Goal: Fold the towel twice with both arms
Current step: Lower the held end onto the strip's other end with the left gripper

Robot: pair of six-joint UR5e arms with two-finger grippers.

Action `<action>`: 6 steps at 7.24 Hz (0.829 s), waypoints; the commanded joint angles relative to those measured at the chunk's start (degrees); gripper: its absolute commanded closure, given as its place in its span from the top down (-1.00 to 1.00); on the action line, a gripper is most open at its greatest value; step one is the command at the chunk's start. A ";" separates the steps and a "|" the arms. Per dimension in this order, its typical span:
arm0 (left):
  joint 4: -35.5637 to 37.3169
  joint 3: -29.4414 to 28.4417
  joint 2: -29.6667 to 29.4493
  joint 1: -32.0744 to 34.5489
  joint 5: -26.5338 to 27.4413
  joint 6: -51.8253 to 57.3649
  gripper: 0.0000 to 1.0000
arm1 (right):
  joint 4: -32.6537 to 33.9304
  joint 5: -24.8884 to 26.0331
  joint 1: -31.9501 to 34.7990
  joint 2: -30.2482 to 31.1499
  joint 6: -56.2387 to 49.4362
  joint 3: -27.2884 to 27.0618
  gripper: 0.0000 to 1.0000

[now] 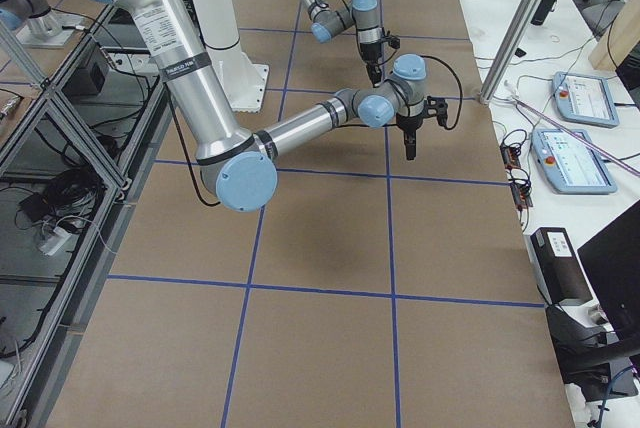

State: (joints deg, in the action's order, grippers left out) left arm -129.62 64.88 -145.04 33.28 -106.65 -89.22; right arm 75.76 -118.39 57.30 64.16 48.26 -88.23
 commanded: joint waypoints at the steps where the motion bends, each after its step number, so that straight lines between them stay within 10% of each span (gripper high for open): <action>1: -0.02 -1.33 -1.20 0.03 3.09 0.18 -1.00 | 0.00 0.00 0.00 0.00 0.08 -0.01 0.99; 6: 2.26 -3.96 -4.10 0.38 3.56 0.27 -1.00 | 0.00 0.09 0.00 0.00 0.08 -0.01 0.99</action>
State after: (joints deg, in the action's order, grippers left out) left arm -127.74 62.15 -147.98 33.63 -103.13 -89.00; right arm 75.76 -118.31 57.30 64.16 48.34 -88.24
